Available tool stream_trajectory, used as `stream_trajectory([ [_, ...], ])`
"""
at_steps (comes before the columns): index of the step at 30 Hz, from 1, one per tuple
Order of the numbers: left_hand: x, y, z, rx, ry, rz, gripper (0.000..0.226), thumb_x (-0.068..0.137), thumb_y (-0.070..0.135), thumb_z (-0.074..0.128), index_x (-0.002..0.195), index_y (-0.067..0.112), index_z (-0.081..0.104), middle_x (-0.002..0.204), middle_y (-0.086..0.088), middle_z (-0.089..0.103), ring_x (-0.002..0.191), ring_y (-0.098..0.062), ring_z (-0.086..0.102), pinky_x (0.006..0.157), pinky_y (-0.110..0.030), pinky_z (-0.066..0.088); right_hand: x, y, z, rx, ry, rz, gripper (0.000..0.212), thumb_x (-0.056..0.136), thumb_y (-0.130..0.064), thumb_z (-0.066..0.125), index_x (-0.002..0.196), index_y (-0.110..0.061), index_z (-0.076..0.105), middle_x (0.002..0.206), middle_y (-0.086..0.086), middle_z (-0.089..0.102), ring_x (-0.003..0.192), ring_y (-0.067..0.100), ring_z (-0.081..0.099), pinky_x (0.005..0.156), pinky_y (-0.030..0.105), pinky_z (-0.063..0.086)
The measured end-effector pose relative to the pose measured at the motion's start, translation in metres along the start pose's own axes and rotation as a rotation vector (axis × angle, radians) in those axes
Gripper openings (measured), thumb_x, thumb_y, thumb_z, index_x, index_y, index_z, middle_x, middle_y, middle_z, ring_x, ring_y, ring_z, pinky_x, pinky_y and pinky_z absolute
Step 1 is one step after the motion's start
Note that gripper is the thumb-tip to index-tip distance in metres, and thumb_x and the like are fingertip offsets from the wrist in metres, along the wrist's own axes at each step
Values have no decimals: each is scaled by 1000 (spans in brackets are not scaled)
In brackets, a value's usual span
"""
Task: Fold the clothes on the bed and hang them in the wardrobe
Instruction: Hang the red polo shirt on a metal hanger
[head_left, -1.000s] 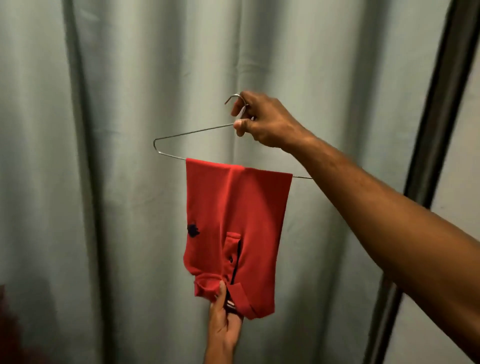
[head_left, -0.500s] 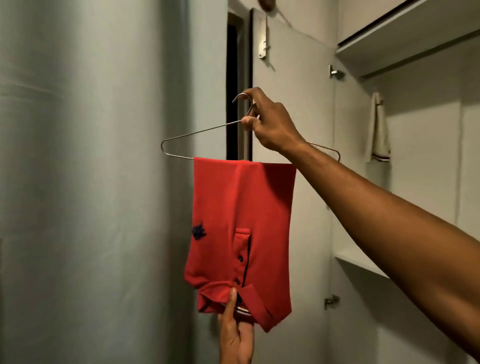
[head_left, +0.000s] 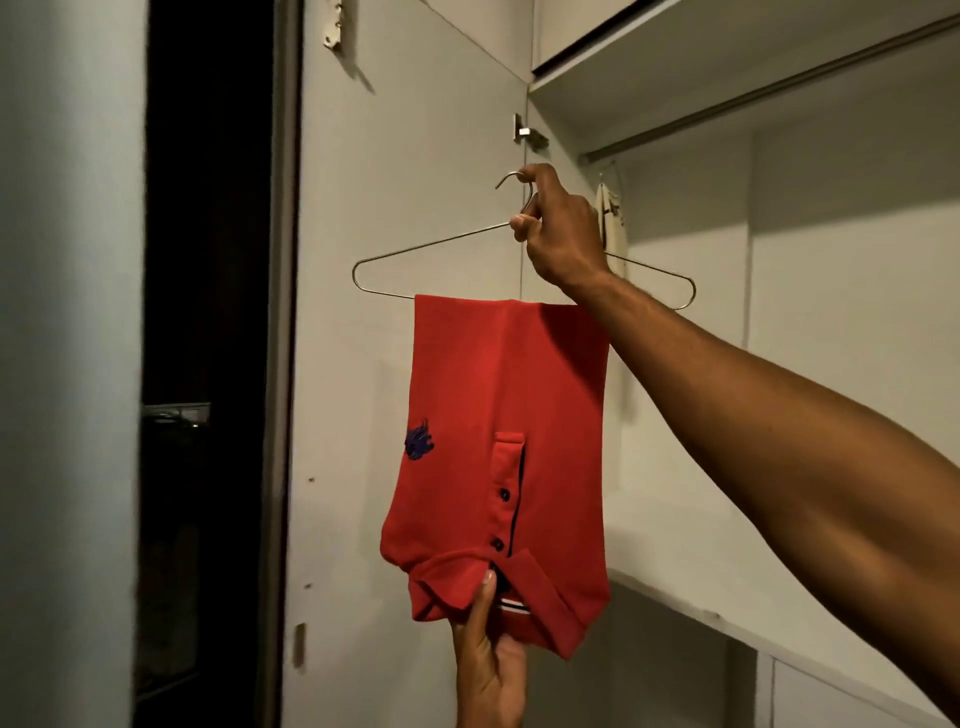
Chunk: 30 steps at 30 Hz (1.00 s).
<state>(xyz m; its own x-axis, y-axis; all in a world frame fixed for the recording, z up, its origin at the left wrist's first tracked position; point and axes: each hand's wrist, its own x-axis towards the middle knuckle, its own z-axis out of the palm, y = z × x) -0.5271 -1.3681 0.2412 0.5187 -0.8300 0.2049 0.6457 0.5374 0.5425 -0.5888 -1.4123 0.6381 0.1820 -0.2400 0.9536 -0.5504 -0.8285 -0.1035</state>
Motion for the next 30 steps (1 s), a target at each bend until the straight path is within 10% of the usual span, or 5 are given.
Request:
stream_trajectory([
  [5, 29, -60, 49, -233, -10, -354, 79, 65, 28, 85, 139, 25, 59, 137, -13, 61, 122, -36, 61, 104, -60, 42, 12, 90, -6, -47, 15, 26, 47, 97, -10, 61, 141, -19, 44, 89, -1, 68, 86, 15, 64, 81, 36, 52],
  [9, 57, -112, 67, -250, 64, -444, 44, 100, 37, 45, 80, 25, 83, 88, -6, 78, 85, -29, 73, 101, -51, 38, 20, 153, -10, -89, 45, 40, 45, 98, -9, 60, 140, -16, 45, 92, 3, 68, 85, 14, 61, 78, 30, 47],
  [20, 168, -208, 109, -125, 60, -578, 50, 86, 56, 54, 131, 33, 53, 123, -11, 61, 117, -32, 54, 86, -46, 45, 59, 306, 1, -204, 89, 65, 41, 97, -13, 61, 136, -16, 49, 95, 7, 68, 89, 22, 63, 73, 29, 47],
  [25, 269, -214, 99, 141, 155, -429, 25, 109, 13, 34, 102, 14, 58, 140, -16, 55, 90, -28, 66, 92, -45, 44, 88, 361, 10, -264, 130, 30, 43, 97, -14, 61, 138, -16, 48, 94, 6, 69, 88, 19, 61, 76, 30, 44],
  [30, 308, -186, 164, 344, 36, 277, 27, 89, 31, 68, 112, 23, 57, 115, -9, 63, 117, -32, 59, 95, -50, 49, 118, 411, 18, -280, 195, -5, 43, 97, -15, 62, 138, -17, 50, 92, 3, 70, 85, 14, 58, 75, 25, 39],
])
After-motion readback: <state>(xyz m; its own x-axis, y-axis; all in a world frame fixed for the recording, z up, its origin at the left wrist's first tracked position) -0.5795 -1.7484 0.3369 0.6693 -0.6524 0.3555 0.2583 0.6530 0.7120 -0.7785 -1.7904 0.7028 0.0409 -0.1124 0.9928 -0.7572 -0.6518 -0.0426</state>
